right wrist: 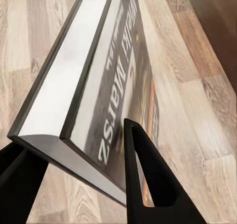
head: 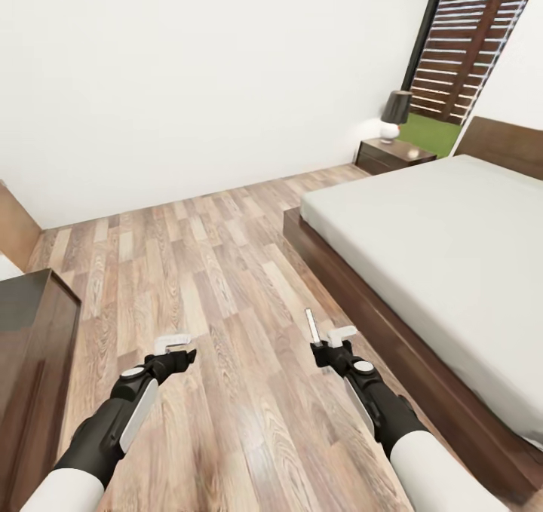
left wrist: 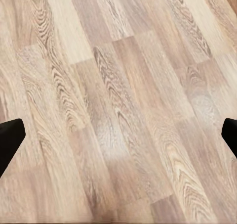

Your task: In the bedroom, move the book from the bed onto either nightstand, and place the two sandals side by side next to the bed.

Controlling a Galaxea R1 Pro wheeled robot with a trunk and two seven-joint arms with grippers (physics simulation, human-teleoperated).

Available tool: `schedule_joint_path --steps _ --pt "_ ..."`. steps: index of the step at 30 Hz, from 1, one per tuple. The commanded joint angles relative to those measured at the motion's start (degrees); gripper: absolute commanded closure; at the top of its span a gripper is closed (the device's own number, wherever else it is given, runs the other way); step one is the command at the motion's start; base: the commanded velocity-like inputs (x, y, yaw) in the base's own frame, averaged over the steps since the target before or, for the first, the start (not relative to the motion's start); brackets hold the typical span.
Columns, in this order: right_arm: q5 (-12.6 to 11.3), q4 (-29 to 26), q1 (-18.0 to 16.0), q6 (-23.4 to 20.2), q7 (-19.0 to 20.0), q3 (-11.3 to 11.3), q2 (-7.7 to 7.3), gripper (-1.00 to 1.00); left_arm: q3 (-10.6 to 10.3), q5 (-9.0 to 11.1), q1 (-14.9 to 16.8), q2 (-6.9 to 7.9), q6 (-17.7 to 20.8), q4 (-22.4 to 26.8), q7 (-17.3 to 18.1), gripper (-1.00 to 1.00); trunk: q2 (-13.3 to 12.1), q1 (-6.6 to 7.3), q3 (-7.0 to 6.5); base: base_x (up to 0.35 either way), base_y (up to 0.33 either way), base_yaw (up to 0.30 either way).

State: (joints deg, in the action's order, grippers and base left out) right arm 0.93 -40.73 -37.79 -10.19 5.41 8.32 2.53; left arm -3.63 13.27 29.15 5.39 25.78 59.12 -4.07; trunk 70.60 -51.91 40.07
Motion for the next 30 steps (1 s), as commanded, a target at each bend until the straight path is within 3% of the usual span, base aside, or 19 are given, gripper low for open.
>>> schedule_joint_path --steps 1,6,13,19,23,26,27,30 --pt "-0.1 -0.1 0.0 -0.4 0.3 -0.1 0.00 1.00 -0.2 0.6 0.0 -0.08 0.2 0.0 -0.4 -1.00 -0.4 0.23 -0.17 0.000 0.000 0.283" --pt "-1.1 -0.1 0.0 -0.5 0.7 -0.1 0.09 1.00 -0.4 0.4 0.1 -1.55 0.2 -1.5 -0.5 -1.00 -2.4 1.32 -1.20 0.000 0.000 0.260" --pt "-1.0 1.9 0.0 -0.7 -1.3 0.2 0.09 1.00 -0.5 0.3 0.7 -1.96 0.1 -5.7 -0.5 -1.00 -5.2 2.86 -2.48 0.000 0.000 0.043" --pt "-1.2 14.8 -0.5 0.1 -4.8 0.1 0.24 1.00 -0.5 0.1 1.2 -2.02 -0.7 -15.0 -0.5 -1.00 -7.6 4.18 -3.56 0.000 0.000 0.002" --pt "-1.3 18.1 -0.7 0.9 -4.9 0.0 0.28 1.00 -0.6 0.0 2.5 -1.98 -1.6 -18.9 -0.5 -1.00 -9.2 5.06 -4.27 0.000 0.000 0.000" --pt "-1.4 22.7 -0.8 2.5 -4.9 0.0 0.31 1.00 -0.6 0.0 4.2 -1.94 -4.2 -23.7 -0.5 -1.00 -10.4 5.72 -4.81 0.000 0.000 0.000" --pt "-1.6 28.1 -0.8 5.0 -5.0 -0.1 0.34 1.00 -0.6 -0.1 5.8 -1.87 -6.5 -28.3 -0.5 -1.00 -10.8 5.94 -4.99 0.000 0.000 0.000" --pt "-1.6 29.8 -0.9 5.9 -5.0 -0.1 0.36 1.00 -0.6 -0.1 6.4 -1.69 -7.3 -29.6 -0.5 -1.00 -12.0 6.60 -5.53 0.000 0.000 0.000"
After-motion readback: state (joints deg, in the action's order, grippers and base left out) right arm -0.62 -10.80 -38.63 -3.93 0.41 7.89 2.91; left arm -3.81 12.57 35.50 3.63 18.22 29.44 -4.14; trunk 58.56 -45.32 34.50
